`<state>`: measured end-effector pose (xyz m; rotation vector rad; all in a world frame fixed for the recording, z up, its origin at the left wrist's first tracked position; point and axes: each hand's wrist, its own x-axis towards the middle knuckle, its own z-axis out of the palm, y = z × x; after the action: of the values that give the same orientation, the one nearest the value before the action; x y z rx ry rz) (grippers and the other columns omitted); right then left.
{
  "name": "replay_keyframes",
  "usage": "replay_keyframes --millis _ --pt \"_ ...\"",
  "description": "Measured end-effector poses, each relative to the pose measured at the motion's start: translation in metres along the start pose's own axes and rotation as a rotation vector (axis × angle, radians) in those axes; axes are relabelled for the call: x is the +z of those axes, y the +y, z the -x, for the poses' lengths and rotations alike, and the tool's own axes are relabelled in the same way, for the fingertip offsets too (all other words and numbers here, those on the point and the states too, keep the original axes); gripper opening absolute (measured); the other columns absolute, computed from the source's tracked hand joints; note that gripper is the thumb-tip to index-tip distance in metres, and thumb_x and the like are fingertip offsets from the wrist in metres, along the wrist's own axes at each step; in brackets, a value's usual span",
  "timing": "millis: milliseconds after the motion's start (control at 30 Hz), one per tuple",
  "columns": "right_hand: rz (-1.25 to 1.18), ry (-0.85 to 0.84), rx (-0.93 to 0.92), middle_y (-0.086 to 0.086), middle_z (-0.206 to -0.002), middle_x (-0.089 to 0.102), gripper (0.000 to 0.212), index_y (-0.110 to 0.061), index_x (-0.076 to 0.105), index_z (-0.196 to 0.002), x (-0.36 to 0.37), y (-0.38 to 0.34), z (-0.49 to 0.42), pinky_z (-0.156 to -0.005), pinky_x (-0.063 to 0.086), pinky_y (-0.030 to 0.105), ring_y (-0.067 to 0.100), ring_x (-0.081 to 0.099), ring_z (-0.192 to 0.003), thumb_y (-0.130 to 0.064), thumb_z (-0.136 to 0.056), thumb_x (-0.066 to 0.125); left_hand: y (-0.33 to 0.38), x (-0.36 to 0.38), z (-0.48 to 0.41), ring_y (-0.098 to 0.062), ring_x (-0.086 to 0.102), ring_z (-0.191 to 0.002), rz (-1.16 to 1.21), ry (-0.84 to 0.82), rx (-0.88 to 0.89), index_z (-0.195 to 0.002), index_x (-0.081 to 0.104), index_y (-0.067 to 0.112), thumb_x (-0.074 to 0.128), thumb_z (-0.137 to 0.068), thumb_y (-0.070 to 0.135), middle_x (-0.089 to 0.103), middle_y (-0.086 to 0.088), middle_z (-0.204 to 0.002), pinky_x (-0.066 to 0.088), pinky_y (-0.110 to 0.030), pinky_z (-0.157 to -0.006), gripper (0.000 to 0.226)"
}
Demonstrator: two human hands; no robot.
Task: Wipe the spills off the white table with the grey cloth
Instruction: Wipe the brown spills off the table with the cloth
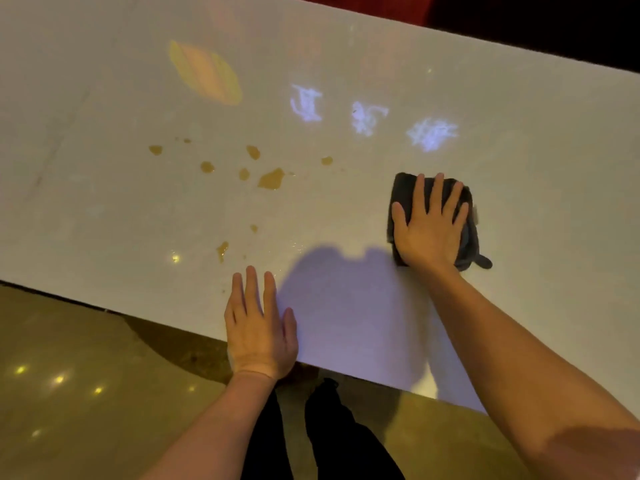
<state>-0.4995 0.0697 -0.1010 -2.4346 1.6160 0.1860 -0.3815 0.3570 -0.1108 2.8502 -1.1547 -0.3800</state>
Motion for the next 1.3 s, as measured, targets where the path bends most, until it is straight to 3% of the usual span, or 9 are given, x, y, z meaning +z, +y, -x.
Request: replay_keyframes --millis 167,333,500,667,833,1000,1067,1200,1300 --pt "0.029 -0.021 -0.545 0.009 -0.171 0.015 0.066 -0.026 0.020 -0.162 0.042 -0.042 0.153 -0.125 0.004 0.055 0.039 0.007 -0.158 -0.055 -0.104 0.029 0.002 -0.005 0.000 -0.042 0.017 -0.151 0.015 -0.018 0.010 -0.154 0.033 0.008 0.033 -0.096 0.046 0.025 -0.021 -0.163 0.028 -0.054 -0.114 0.069" --pt "0.063 -0.100 -0.669 0.004 -0.172 0.015 0.064 -0.031 0.020 -0.162 0.039 -0.031 0.142 -0.127 0.002 0.053 0.035 0.003 -0.159 -0.059 -0.103 0.024 0.007 -0.014 0.003 -0.045 0.012 -0.152 -0.005 -0.043 0.029 -0.155 0.033 0.008 0.037 -0.101 0.039 0.021 -0.023 -0.164 0.019 -0.053 -0.120 0.062" --pt "0.054 -0.064 -0.305 0.007 -0.174 0.005 0.067 -0.030 0.014 -0.164 0.020 -0.020 0.075 -0.128 0.003 0.057 0.037 -0.003 -0.159 -0.056 -0.103 0.026 -0.003 -0.031 0.008 -0.044 0.052 -0.125 -0.028 0.031 0.190 -0.133 0.060 0.009 0.067 -0.092 0.027 0.054 -0.020 -0.142 0.042 -0.053 -0.100 0.046" --pt "-0.030 0.033 -0.033 0.010 -0.171 0.018 0.067 -0.023 0.024 -0.163 0.027 -0.064 0.113 -0.126 0.006 0.060 0.041 0.010 -0.157 -0.048 -0.101 0.032 -0.087 -0.061 -0.029 -0.045 0.044 -0.129 0.013 0.214 0.144 -0.136 0.052 0.009 0.050 -0.096 0.038 0.047 -0.022 -0.145 0.036 -0.056 -0.101 0.049" --pt "-0.004 -0.045 -0.535 0.004 -0.170 0.024 0.064 -0.026 0.030 -0.161 0.058 -0.150 0.195 -0.125 0.003 0.056 0.039 0.012 -0.158 -0.054 -0.103 0.030 -0.184 -0.086 -0.107 -0.047 0.018 -0.148 -0.013 0.147 -0.203 -0.153 0.031 0.013 0.026 -0.096 0.059 0.022 -0.021 -0.163 0.019 -0.064 -0.115 0.074" --pt "0.072 -0.074 -0.959 -0.006 -0.170 0.023 0.055 -0.038 0.027 -0.160 0.054 -0.114 0.153 -0.128 0.003 0.053 0.030 0.005 -0.160 -0.055 -0.107 0.023 -0.204 -0.053 -0.122 -0.039 -0.012 -0.153 0.026 0.015 -0.326 -0.161 0.000 0.022 0.012 -0.092 0.075 -0.008 -0.014 -0.168 -0.007 -0.064 -0.119 0.088" --pt "0.055 -0.005 -0.774 -0.003 -0.170 0.023 0.055 -0.039 0.026 -0.160 0.042 -0.079 0.114 -0.127 0.010 0.058 0.033 0.008 -0.159 -0.055 -0.107 0.024 -0.202 -0.047 -0.121 -0.038 -0.010 -0.153 0.040 0.036 -0.337 -0.161 0.001 0.023 0.010 -0.092 0.074 -0.006 -0.012 -0.169 -0.007 -0.062 -0.120 0.086" --pt "-0.079 0.106 0.196 0.008 -0.172 0.014 0.067 -0.031 0.020 -0.163 0.021 -0.058 0.077 -0.125 0.008 0.063 0.043 0.005 -0.157 -0.056 -0.101 0.017 -0.206 -0.045 -0.121 -0.036 -0.006 -0.154 0.051 0.063 -0.345 -0.160 0.005 0.025 0.013 -0.092 0.074 -0.001 -0.010 -0.169 -0.003 -0.061 -0.120 0.084" --pt "-0.124 0.110 0.333 0.012 -0.173 0.009 0.069 -0.026 0.015 -0.164 0.031 -0.136 0.104 -0.125 0.003 0.065 0.046 0.001 -0.157 -0.053 -0.101 0.019 -0.207 -0.042 -0.125 -0.038 -0.002 -0.154 0.047 0.079 -0.342 -0.159 0.007 0.026 0.013 -0.091 0.075 0.003 -0.011 -0.169 -0.002 -0.062 -0.120 0.084"
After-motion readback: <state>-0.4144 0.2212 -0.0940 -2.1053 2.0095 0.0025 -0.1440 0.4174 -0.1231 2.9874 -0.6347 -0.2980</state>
